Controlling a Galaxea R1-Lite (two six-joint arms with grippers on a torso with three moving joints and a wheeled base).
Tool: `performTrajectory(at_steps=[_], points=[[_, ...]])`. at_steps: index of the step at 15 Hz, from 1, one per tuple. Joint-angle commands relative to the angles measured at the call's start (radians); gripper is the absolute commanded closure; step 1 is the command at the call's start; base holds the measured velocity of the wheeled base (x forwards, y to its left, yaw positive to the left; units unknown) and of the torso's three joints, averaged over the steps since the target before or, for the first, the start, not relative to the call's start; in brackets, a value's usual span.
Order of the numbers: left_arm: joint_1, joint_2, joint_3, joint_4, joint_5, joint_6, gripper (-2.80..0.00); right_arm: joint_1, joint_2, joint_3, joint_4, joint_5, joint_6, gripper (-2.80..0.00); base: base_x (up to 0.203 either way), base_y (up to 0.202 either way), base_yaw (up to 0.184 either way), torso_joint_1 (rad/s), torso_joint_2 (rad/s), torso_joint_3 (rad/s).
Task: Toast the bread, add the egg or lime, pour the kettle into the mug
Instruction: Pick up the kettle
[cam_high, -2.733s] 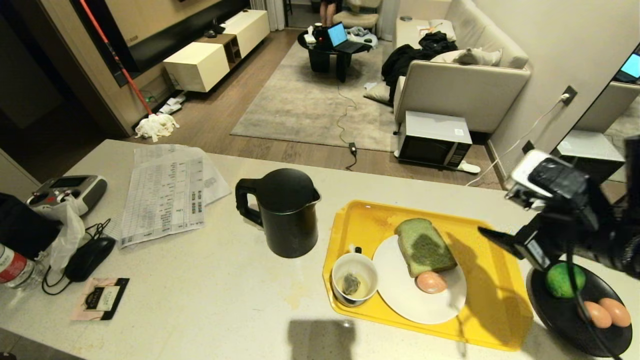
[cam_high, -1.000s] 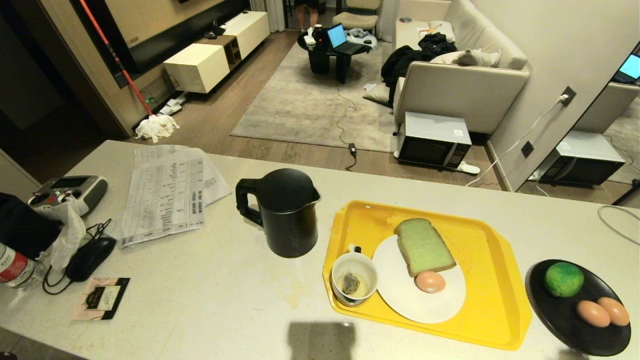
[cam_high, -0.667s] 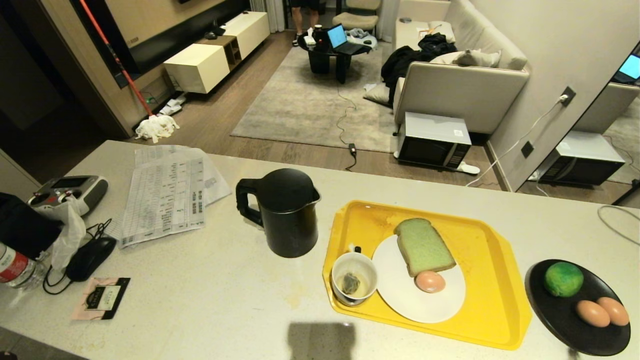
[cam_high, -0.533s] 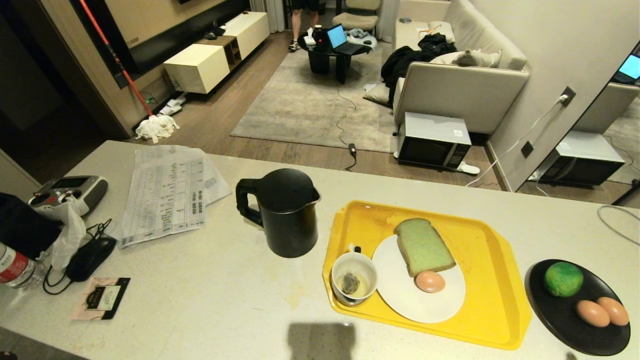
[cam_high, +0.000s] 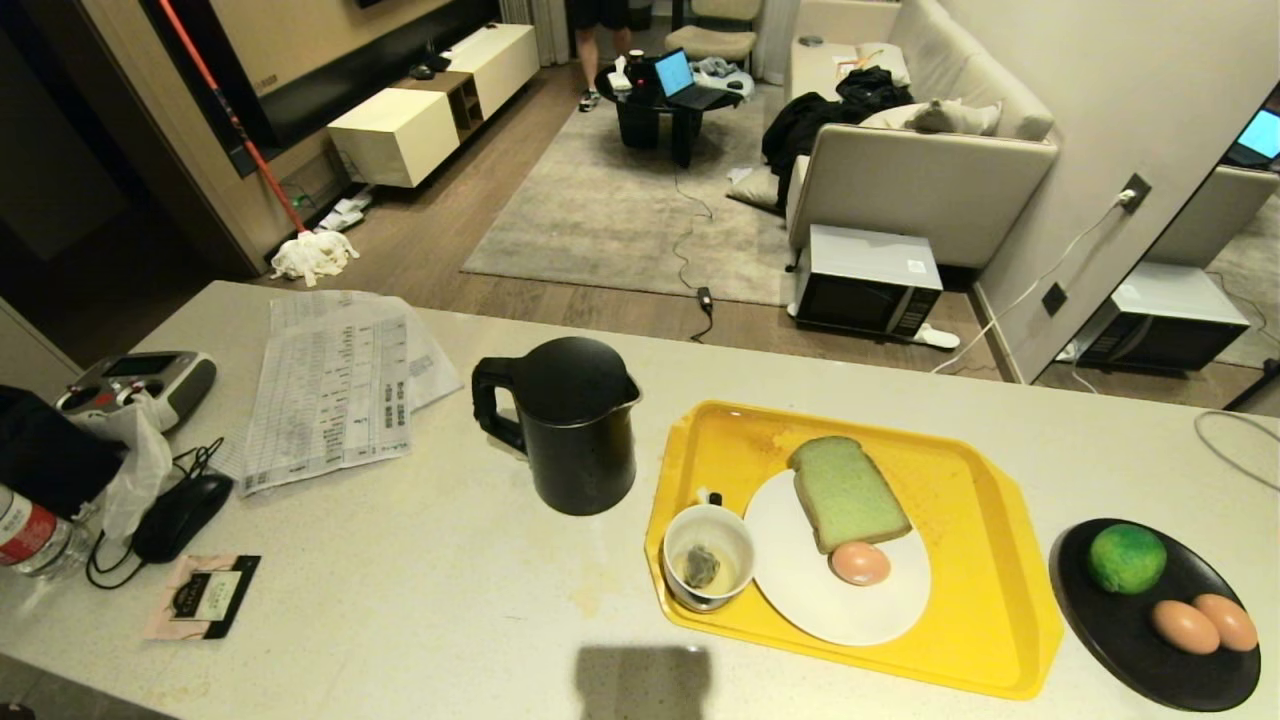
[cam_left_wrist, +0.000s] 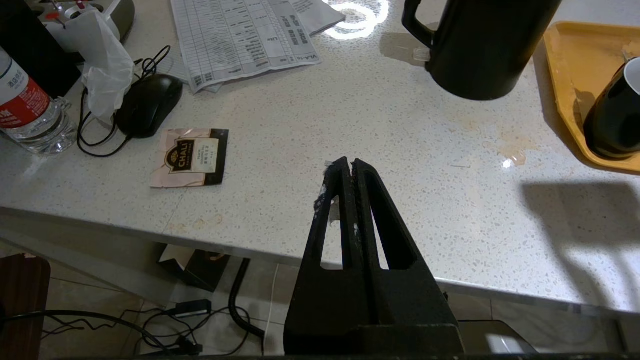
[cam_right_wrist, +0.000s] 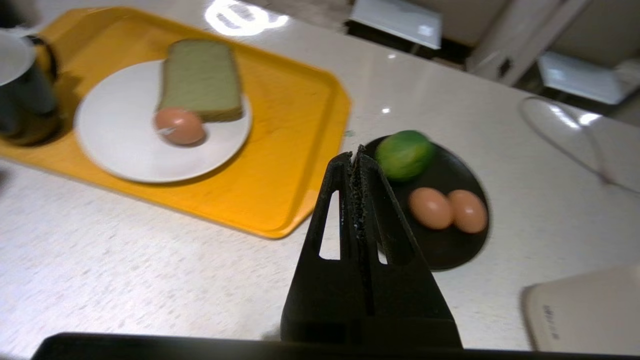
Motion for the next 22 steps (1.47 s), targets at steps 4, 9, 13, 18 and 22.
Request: performTrajectory(at_steps=[4,9,13,18,22], points=[[0.000,-0.001,0.000,0.000,0.001,-0.002,0.00,0.000,-0.074,0.004,0.104,0.057,0.073,0.00,0.000,0.000,0.000,0.000,0.00,0.000],[0.000,-0.001,0.000,0.000,0.001,-0.002,0.00,0.002,-0.105,0.004,0.119,0.066,0.104,0.00,0.000,0.000,0.000,0.000,0.00,0.000],[0.000,-0.001,0.000,0.000,0.000,-0.002,0.00,0.002,-0.105,0.004,0.119,0.061,0.147,0.00,0.000,0.000,0.000,0.000,0.00,0.000],[0.000,-0.001,0.000,0.000,0.000,-0.002,0.00,0.002,-0.105,0.004,0.118,0.059,0.148,0.00,0.000,0.000,0.000,0.000,0.00,0.000],[0.000,-0.001,0.000,0.000,-0.001,-0.002,0.00,0.002,-0.105,0.004,0.118,0.059,0.147,0.00,0.000,0.000,0.000,0.000,0.00,0.000]])
